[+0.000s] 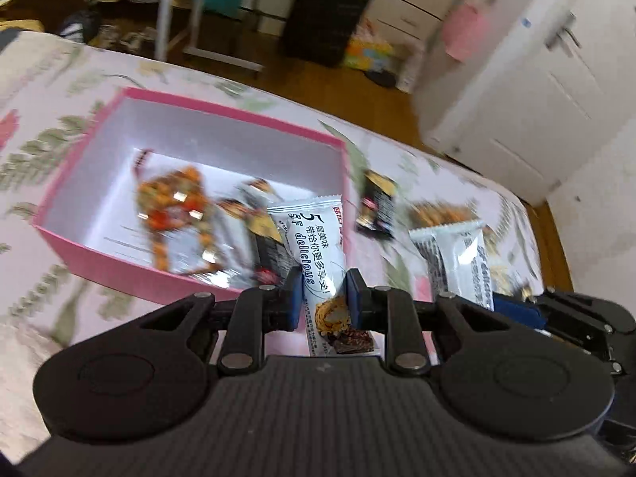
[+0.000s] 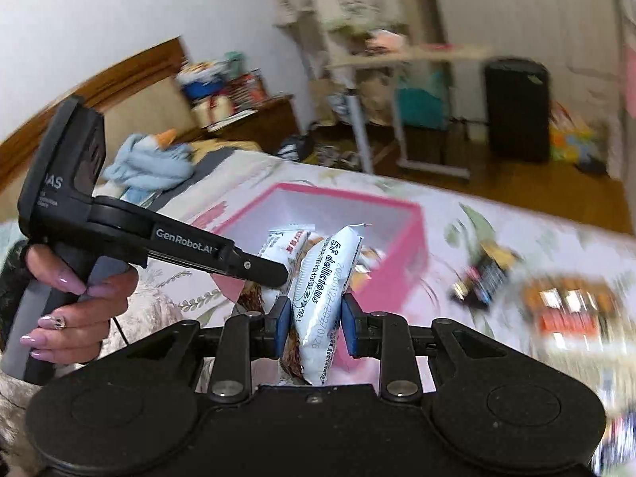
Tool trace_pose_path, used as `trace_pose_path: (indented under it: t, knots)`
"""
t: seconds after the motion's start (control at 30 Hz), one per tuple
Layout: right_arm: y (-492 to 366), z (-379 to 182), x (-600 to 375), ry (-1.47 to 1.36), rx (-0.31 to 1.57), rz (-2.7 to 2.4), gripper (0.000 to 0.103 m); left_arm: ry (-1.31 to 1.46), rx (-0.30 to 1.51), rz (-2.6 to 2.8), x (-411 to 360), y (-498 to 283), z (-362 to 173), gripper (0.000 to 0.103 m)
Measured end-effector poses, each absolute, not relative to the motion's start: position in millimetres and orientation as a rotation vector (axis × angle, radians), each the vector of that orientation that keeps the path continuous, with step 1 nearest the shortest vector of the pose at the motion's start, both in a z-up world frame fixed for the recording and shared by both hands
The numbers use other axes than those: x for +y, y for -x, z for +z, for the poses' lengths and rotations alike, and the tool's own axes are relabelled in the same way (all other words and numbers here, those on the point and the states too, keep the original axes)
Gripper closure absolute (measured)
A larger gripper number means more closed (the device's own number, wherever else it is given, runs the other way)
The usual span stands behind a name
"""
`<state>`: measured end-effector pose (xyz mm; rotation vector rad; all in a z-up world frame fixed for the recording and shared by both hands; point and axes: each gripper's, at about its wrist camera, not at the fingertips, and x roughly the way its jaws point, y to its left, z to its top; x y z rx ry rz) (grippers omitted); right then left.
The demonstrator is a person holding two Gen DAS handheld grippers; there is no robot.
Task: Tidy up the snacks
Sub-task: 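Carry the white bar into the pink box and open both tools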
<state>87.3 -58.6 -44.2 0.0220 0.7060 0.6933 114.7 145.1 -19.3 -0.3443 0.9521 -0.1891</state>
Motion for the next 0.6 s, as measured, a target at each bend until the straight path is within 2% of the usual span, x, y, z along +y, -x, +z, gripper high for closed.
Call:
trace_pose_path:
  t: [0.33, 0.6]
  knots:
    - [-178, -76, 11, -0.013, 0.773, 0.780, 0.072, 0.307, 0.888, -0.023, 203, -161, -40, 0.081]
    - [-209, -121, 47, 0.002, 0.872, 0.749, 0.072, 0.172, 0.957, 0.085, 209, -200, -82, 0.081]
